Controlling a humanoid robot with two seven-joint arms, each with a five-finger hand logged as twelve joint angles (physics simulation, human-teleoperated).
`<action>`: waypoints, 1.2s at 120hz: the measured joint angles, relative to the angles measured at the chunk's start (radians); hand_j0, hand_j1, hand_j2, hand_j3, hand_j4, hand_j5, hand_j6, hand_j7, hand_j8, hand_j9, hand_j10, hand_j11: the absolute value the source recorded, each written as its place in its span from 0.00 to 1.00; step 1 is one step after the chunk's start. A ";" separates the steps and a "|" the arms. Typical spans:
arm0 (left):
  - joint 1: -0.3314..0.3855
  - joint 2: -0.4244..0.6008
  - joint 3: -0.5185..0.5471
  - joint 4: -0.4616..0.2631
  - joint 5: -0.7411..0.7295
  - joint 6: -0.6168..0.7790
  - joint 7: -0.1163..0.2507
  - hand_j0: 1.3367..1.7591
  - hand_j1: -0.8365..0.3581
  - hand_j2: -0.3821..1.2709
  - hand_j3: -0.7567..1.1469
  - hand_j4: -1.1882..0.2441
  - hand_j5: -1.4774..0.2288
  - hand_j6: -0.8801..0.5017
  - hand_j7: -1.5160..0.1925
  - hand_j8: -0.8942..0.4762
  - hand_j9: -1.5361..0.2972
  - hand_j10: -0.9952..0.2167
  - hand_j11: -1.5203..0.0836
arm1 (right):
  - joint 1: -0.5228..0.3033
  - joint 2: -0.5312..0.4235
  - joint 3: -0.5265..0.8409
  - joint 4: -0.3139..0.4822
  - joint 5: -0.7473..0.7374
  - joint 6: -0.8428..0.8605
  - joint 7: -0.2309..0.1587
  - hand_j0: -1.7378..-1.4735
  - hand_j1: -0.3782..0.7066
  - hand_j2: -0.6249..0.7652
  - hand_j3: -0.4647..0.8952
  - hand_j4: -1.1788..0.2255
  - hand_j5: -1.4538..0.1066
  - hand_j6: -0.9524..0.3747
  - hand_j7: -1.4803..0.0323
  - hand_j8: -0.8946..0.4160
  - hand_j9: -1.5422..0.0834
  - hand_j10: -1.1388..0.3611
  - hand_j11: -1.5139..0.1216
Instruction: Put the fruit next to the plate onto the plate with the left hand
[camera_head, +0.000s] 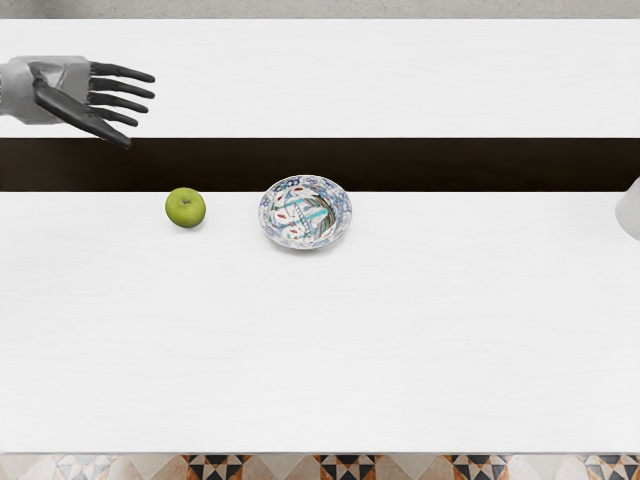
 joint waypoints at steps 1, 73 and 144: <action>0.000 0.000 0.000 0.000 0.000 0.000 0.001 0.76 0.75 0.26 0.40 0.66 0.68 0.46 0.70 0.47 0.66 0.62 0.75 | -0.001 0.000 0.000 0.000 0.000 0.000 0.000 0.31 0.06 0.44 0.34 0.82 0.90 0.69 0.95 0.66 0.92 0.74 0.90; -0.105 -0.049 0.317 -0.404 0.666 0.689 0.012 0.76 0.75 0.26 0.40 0.66 0.68 0.46 0.70 0.47 0.66 0.62 0.75 | 0.000 0.000 0.003 -0.001 0.002 -0.004 0.004 0.30 0.06 0.44 0.34 0.82 0.90 0.69 0.95 0.66 0.92 0.74 0.90; -0.094 -0.350 0.644 -0.375 0.718 1.062 0.009 0.76 0.71 0.27 0.40 0.63 0.65 0.43 0.67 0.44 0.64 0.59 0.72 | 0.000 0.000 0.003 -0.001 0.002 -0.004 0.004 0.30 0.06 0.44 0.34 0.82 0.90 0.69 0.95 0.66 0.92 0.74 0.90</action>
